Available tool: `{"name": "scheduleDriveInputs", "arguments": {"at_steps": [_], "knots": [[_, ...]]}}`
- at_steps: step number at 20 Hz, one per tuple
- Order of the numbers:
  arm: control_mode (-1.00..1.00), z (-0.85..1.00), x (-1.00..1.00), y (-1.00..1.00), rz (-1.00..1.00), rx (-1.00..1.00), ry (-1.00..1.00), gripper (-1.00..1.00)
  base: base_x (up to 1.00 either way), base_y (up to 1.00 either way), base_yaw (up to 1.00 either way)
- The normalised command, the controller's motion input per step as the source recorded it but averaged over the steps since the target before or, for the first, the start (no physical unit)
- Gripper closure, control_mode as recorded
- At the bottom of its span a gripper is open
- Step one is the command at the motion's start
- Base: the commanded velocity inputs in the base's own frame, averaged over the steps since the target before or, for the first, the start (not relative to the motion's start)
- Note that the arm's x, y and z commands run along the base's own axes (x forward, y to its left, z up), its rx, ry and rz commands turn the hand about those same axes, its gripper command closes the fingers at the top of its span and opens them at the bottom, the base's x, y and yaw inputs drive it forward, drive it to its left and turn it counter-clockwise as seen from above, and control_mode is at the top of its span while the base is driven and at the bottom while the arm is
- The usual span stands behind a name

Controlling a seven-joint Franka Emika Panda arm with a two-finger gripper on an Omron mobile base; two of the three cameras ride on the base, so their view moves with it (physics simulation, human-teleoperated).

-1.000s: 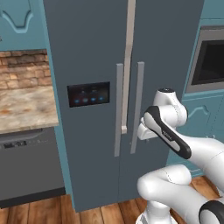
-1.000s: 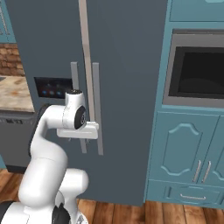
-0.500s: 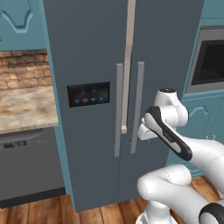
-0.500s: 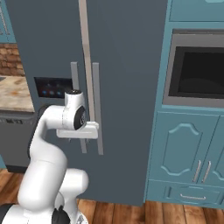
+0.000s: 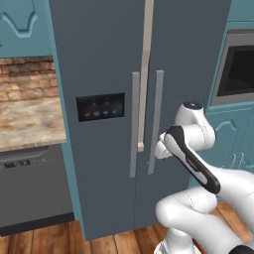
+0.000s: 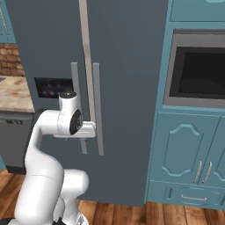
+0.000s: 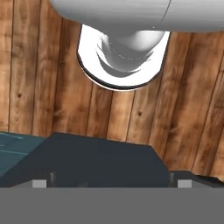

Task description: Place one of the steaks on the plate and the other in the bowl. Then place the bowl in the fridge.

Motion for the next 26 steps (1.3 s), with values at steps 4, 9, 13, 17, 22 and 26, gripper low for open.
{"name": "scheduleDriveInputs", "arguments": {"at_steps": [4, 9, 13, 17, 22, 26], "knots": [[-1.00, 0.31, 0.01, 0.00, -0.02, 0.08, -0.13, -1.00, 0.00, 0.00, 0.00], [-1.00, 0.26, 0.12, -0.09, -0.03, 0.10, -0.01, -1.00, 0.00, 0.00, 0.00], [-1.00, 0.07, 0.38, -0.14, -0.07, 0.03, 0.01, -1.00, 0.00, 0.00, 0.00], [-1.00, 0.01, 0.52, -0.21, -0.11, 0.01, 0.00, -1.00, 0.00, 0.00, 0.00], [-1.00, 0.00, 0.59, -0.16, -0.08, 0.00, 0.00, -1.00, 0.00, 0.00, 0.00], [-1.00, 0.00, 0.48, -0.01, -0.05, 0.00, -0.13, -1.00, 0.00, 0.00, 0.00]]}}
